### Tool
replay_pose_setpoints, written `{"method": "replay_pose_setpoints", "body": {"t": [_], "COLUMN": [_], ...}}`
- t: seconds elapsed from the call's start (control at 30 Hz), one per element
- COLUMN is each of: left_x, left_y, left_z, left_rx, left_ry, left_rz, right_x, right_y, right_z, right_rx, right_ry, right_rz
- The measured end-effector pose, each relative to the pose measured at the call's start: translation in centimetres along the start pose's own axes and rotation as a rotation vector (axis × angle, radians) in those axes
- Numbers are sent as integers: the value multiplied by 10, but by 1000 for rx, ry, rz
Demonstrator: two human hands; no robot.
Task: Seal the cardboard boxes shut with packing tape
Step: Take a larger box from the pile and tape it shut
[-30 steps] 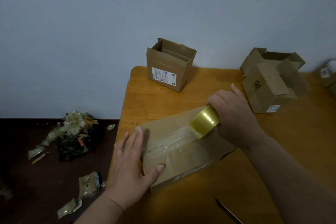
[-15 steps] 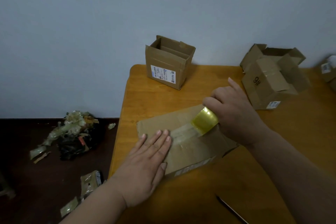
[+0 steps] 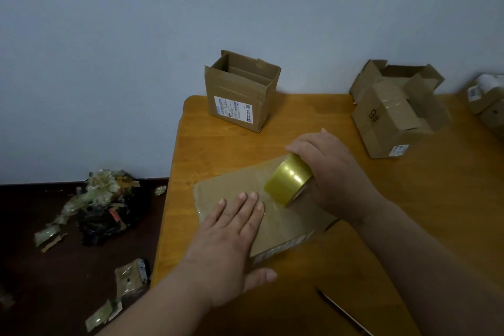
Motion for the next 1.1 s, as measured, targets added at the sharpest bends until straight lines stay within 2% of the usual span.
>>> {"method": "replay_pose_setpoints", "body": {"t": [0.1,0.17,0.3,0.43,0.47,0.6,0.7,0.73,0.8,0.9,0.93,1.03,1.1], "left_x": [-5,-18,-57,-71,-73,-77,-73,-72,-68,-61,-59,-56,-56], "left_y": [-2,-4,-21,-46,-52,-64,-70,-71,-72,-71,-71,-70,-69], "left_z": [-1,1,16,20,20,17,17,19,23,33,36,41,42], "left_rx": [-17,-46,-208,-177,-160,-128,-108,-100,-81,-29,-12,23,43], "left_ry": [26,179,957,1632,1720,1726,1722,1729,1756,1846,1883,1950,1972], "left_rz": [105,83,-129,7,60,264,295,287,256,202,182,167,164], "right_x": [1,3,6,9,8,5,16,24,42,64,69,95,107], "right_y": [1,0,0,2,3,25,69,88,129,187,201,233,246], "right_z": [-4,-6,-8,-9,-9,-20,-44,-52,-63,-66,-62,-42,-31], "right_rx": [116,170,251,353,377,547,788,875,1071,1302,1322,1246,1152], "right_ry": [-81,-154,-286,-363,-381,-465,-420,-362,-260,-238,-230,-218,-129], "right_rz": [48,68,47,52,60,26,-56,-17,167,372,457,910,1071]}}
Point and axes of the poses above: each hand's wrist, its own y-axis away from the middle knuckle, its own x-axis out of the palm, z = x × y, the point moved 3 cm from there along -y, towards the middle knuckle, and after that the axes turned 1 degree about x, right-handed, at the moved point
